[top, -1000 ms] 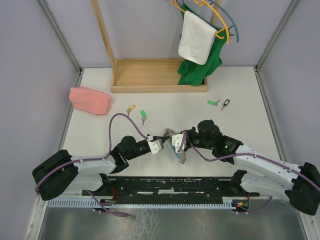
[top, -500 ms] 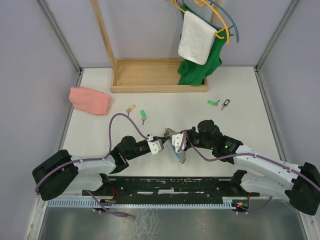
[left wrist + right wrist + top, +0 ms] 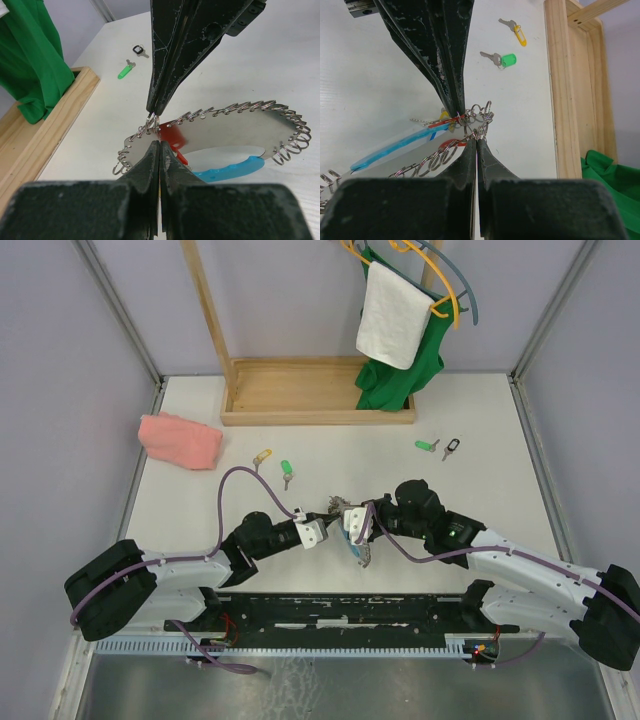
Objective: Put the keys on the keyring
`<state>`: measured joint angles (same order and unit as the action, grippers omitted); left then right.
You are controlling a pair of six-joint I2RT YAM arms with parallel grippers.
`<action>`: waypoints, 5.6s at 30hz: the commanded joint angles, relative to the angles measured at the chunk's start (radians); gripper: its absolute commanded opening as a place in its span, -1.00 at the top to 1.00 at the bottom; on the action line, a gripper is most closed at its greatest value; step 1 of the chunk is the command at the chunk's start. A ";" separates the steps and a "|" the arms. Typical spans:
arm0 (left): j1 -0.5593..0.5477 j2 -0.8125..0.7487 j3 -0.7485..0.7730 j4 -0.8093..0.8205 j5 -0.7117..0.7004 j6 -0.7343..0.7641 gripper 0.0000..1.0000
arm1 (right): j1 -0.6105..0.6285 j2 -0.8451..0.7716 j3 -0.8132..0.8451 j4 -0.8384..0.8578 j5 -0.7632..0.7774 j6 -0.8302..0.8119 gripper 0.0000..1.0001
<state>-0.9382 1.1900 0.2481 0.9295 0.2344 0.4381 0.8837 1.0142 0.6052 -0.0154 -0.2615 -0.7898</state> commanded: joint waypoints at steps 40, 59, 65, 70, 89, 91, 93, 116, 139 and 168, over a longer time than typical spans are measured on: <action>-0.003 -0.033 0.026 0.031 -0.042 -0.036 0.95 | 0.006 -0.034 0.013 0.070 -0.031 -0.008 0.99; -0.003 -0.047 0.015 0.049 -0.035 -0.036 0.95 | 0.006 -0.034 0.016 0.050 -0.051 -0.017 0.99; -0.004 -0.049 0.012 0.046 -0.040 -0.035 0.95 | 0.005 -0.038 0.016 0.046 -0.040 -0.020 0.99; -0.004 -0.061 0.008 0.031 -0.046 -0.030 0.95 | 0.006 -0.045 0.012 0.049 -0.035 -0.020 0.99; -0.003 -0.055 0.005 0.035 -0.008 -0.013 0.95 | 0.006 -0.046 0.010 0.058 -0.019 -0.014 0.99; -0.002 -0.050 0.007 0.035 0.000 -0.013 0.94 | 0.007 -0.046 0.008 0.060 -0.019 -0.013 0.99; -0.003 -0.047 0.008 0.037 0.010 -0.013 0.95 | 0.006 -0.046 0.008 0.063 -0.018 -0.011 0.99; -0.003 -0.036 0.020 0.032 0.025 -0.023 0.95 | 0.006 -0.045 0.010 0.067 -0.018 -0.005 0.99; -0.003 -0.033 0.022 0.049 0.035 -0.031 0.95 | 0.006 -0.044 0.011 0.064 -0.027 -0.002 0.99; -0.003 -0.030 0.020 0.084 0.011 -0.041 0.95 | 0.005 -0.032 0.020 0.034 -0.077 -0.012 0.99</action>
<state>-0.9382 1.1587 0.2424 0.9314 0.2455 0.4240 0.8837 0.9920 0.6037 -0.0307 -0.3065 -0.8005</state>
